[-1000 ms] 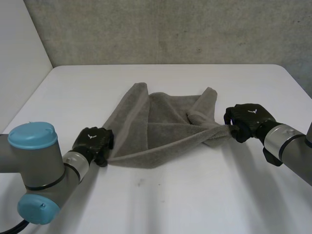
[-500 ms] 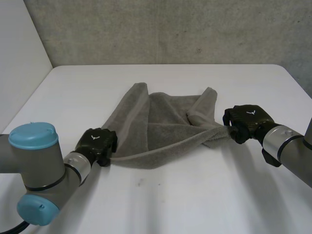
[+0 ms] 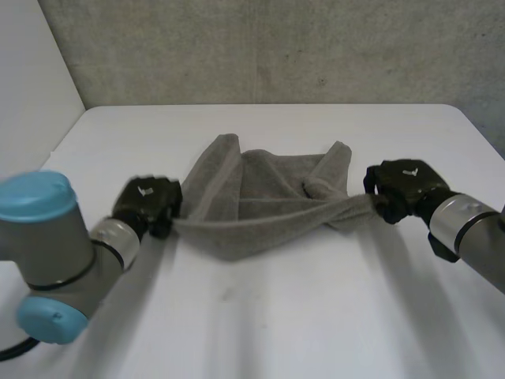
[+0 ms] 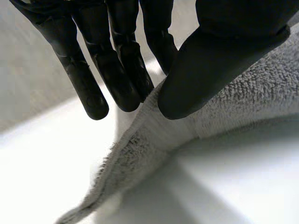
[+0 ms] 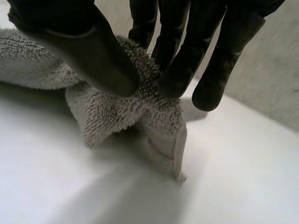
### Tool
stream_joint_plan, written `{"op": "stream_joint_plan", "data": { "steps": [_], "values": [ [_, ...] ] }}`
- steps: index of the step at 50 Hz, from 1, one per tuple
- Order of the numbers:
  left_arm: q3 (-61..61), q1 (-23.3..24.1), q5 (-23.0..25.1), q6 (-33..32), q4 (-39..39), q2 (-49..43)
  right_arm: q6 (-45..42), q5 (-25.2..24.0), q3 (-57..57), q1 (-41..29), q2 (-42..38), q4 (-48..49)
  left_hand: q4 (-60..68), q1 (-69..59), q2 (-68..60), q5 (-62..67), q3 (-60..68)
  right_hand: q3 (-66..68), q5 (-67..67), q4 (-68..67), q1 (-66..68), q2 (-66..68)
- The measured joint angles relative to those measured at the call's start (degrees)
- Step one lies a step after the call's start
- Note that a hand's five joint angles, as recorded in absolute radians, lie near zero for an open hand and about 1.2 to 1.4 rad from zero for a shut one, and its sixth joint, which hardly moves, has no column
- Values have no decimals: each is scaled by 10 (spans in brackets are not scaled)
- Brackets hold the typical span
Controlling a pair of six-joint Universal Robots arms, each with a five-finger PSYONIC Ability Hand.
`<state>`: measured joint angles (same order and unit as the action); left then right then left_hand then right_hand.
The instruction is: Fold the towel.
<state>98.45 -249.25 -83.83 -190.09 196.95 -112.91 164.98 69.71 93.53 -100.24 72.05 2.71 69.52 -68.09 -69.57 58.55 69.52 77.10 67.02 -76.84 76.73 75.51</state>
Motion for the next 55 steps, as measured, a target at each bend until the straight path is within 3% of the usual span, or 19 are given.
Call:
{"op": "stream_joint_plan", "data": {
  "steps": [10,17,24,29,33,40,44,51,55],
  "values": [
    [-29,5,-19,52,-20,265,1,-4,-115,-1,205,-66,2,-2,-2,1,1,0,0,0,0,0],
    [-102,6,-17,82,-60,369,-3,-8,-290,2,258,-204,2,-3,-2,4,1,0,0,0,1,0],
    [-146,-1,-15,84,-138,331,-76,-11,-394,4,171,-369,2,-3,-2,4,2,0,1,0,3,0],
    [-152,-3,-14,80,-177,225,-178,-6,-406,-12,73,-459,2,-3,-2,4,2,0,1,0,4,0],
    [-168,-2,-16,70,-185,135,-219,4,-411,-29,4,-475,2,-3,-2,4,2,0,1,0,4,0],
    [-265,1,-23,47,-182,26,-228,45,-481,-46,-93,-404,2,-3,-2,4,2,0,1,0,4,0],
    [-379,0,-51,57,-166,4,-210,90,-552,-56,-123,-268,2,-3,-2,4,2,0,1,0,4,0],
    [-498,-4,-138,115,-100,21,-159,123,-555,-57,-78,-59,2,-3,-2,4,2,0,1,0,4,0],
    [-497,-9,-165,138,-79,35,-137,120,-512,-56,-42,-21,2,-6,-2,4,2,0,1,0,4,0]
  ]
}}
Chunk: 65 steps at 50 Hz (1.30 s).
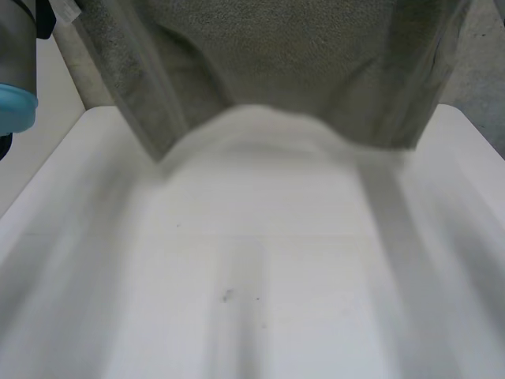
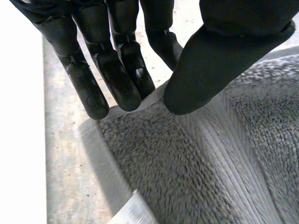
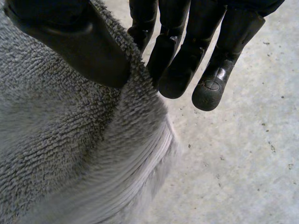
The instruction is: Fold the towel.
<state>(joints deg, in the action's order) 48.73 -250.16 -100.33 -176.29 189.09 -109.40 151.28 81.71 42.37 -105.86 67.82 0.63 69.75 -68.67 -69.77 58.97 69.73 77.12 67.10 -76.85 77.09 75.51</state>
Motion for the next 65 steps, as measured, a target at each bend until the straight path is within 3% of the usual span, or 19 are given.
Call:
{"op": "stream_joint_plan", "data": {
  "steps": [4,13,22,24,28,32,44,54,65],
  "values": [
    [60,-6,0,9,-1,10,9,-11,54,-2,21,-23,0,-1,0,0,0,0,0,0,0,8],
    [356,-23,67,6,20,28,0,-52,251,-27,15,-159,0,-3,0,3,0,0,3,0,0,8],
    [546,-34,95,1,136,-8,-34,-87,418,-43,-75,-66,1,-3,0,3,0,-2,1,2,-4,6],
    [557,-35,97,-2,149,-15,-36,-87,431,-44,-92,-50,1,-3,0,3,0,-73,-75,71,-83,-72],
    [570,-36,99,-14,165,-18,-36,-82,445,-41,-108,-31,1,-3,0,3,0,-434,-447,428,-442,-420],
    [571,-43,99,-26,165,-8,-28,-79,457,-35,-80,-26,1,-3,0,3,0,-568,-590,565,-563,-540],
    [571,-80,100,-30,160,23,74,-88,521,35,41,4,1,-3,0,3,0,-569,-585,570,-570,-541],
    [576,-84,101,-29,159,23,84,-82,587,81,53,7,1,-3,0,3,0,-568,-568,569,-568,-541],
    [581,-83,115,-31,160,23,125,-88,674,84,62,27,1,-3,0,3,0,-568,-563,569,-566,-540]
  ]
}}
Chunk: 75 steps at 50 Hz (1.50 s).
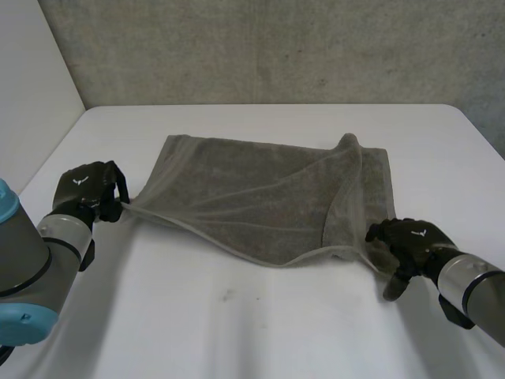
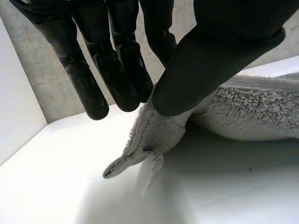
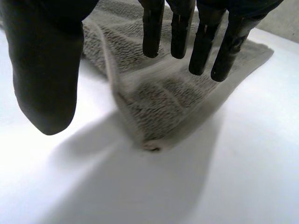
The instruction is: Fold the towel.
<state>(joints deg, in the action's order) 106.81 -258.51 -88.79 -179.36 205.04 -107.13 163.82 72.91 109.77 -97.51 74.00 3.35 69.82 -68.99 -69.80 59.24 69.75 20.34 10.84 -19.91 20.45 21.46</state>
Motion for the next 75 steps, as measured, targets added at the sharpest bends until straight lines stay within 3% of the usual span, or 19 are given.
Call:
{"op": "stream_joint_plan", "data": {
  "steps": [17,30,52,59,63,70,75],
  "values": [
    [0,0,5,-1,0,0,49,4,-18,-7,-58,89,0,0,0,0,0,140,138,-143,140,126],
    [0,0,5,-1,0,0,85,7,-67,-24,-112,87,0,0,0,0,0,149,148,-151,147,130],
    [1,0,4,-1,-1,0,110,7,-83,-51,-116,87,0,0,0,0,0,153,146,-154,148,134],
    [0,0,4,-1,-1,1,111,16,-92,-53,-125,92,0,0,0,0,0,315,309,-319,314,307],
    [-1,-1,4,-1,-1,2,93,30,-98,-49,-124,97,0,0,0,0,0,354,346,-357,356,341],
    [-1,-11,4,-1,-1,5,3,44,-84,-31,-99,102,0,0,0,0,0,388,383,-392,393,375],
    [0,-17,4,-2,-1,6,-51,45,-68,-15,-81,98,0,0,0,0,0,557,555,-563,558,548]
  ]
}}
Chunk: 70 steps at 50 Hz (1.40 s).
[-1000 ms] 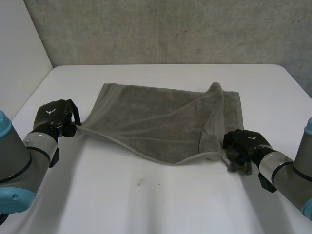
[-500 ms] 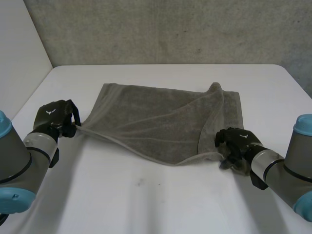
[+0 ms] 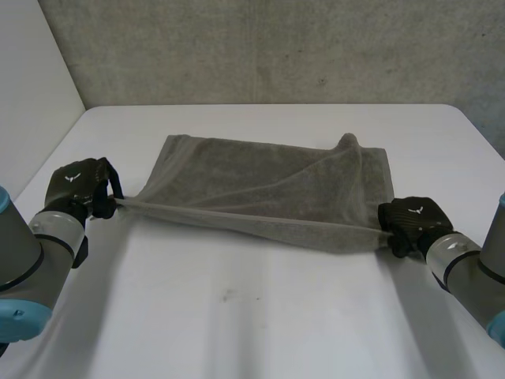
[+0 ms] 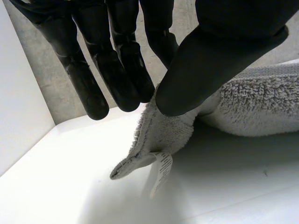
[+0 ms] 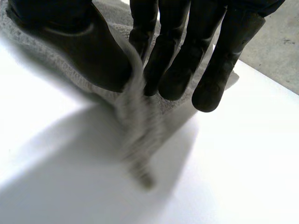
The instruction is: Fold the towel.
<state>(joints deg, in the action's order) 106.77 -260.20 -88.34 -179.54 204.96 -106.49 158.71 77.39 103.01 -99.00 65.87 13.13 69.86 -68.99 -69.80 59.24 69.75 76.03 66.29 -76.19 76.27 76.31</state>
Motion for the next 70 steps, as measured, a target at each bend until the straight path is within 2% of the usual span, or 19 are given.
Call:
{"op": "stream_joint_plan", "data": {
  "steps": [8,9,10,11,13,15,17,18,20,27,31,37,43,46,50,56,62,70],
  "values": [
    [0,-1,0,0,-3,1,-18,-4,-2,11,0,-37,0,0,0,0,0,-4,-4,4,-5,-4],
    [0,-1,0,0,-4,1,-18,-5,-5,13,-1,-47,0,0,0,0,0,-48,-40,48,-45,-47],
    [0,-1,0,0,-5,1,-18,-6,-7,17,-2,-59,0,0,0,0,0,-157,-162,157,-165,-160],
    [0,-1,0,0,-6,1,-17,-7,-8,19,-2,-67,0,0,0,0,0,-209,-213,209,-208,-213],
    [0,-1,0,0,-8,2,-17,-8,-10,26,-3,-82,0,0,0,0,0,-245,-247,245,-247,-244],
    [0,-1,0,0,-10,2,-17,-9,-11,34,-4,-93,0,0,0,0,0,-208,-210,210,-206,-211],
    [0,0,0,0,-10,2,-17,-11,-12,40,-5,-100,0,0,0,0,0,-135,-138,138,-131,-130],
    [0,0,0,0,-11,2,-17,-13,-12,43,-4,-102,0,0,0,0,0,-48,-47,50,-43,-44],
    [0,0,0,0,-12,3,-19,-18,-13,47,-3,-104,0,0,0,0,0,2,4,-1,0,-5],
    [0,1,0,-2,-30,6,-40,-36,-14,59,30,-110,0,0,0,0,0,6,9,-7,2,-5],
    [1,2,0,-12,-63,25,-67,-40,-12,64,77,-127,0,0,0,0,0,6,9,-7,2,-5],
    [14,-1,0,-59,-155,103,-147,-42,-18,77,162,-230,0,0,0,0,0,6,9,-7,2,-5],
    [47,-22,5,-144,-256,235,-289,-42,-23,123,244,-381,0,0,0,0,0,7,9,-7,2,-5],
    [64,-32,23,-194,-293,298,-364,-43,-30,145,278,-448,0,-2,0,0,0,8,9,-7,2,-5],
    [76,-40,56,-228,-311,332,-396,-49,-45,154,290,-473,0,-2,0,0,0,8,10,-7,2,-5],
    [72,-44,104,-239,-290,288,-387,-58,-88,152,227,-449,0,-2,0,0,0,8,13,-7,2,-5],
    [5,-31,118,-235,-217,133,-364,-45,-174,120,90,-406,0,-2,0,0,0,8,14,-7,2,-5],
    [-172,6,113,-228,-162,-79,-309,-9,-336,61,-82,-368,0,-2,0,0,0,8,15,-7,2,-5]
  ]
}}
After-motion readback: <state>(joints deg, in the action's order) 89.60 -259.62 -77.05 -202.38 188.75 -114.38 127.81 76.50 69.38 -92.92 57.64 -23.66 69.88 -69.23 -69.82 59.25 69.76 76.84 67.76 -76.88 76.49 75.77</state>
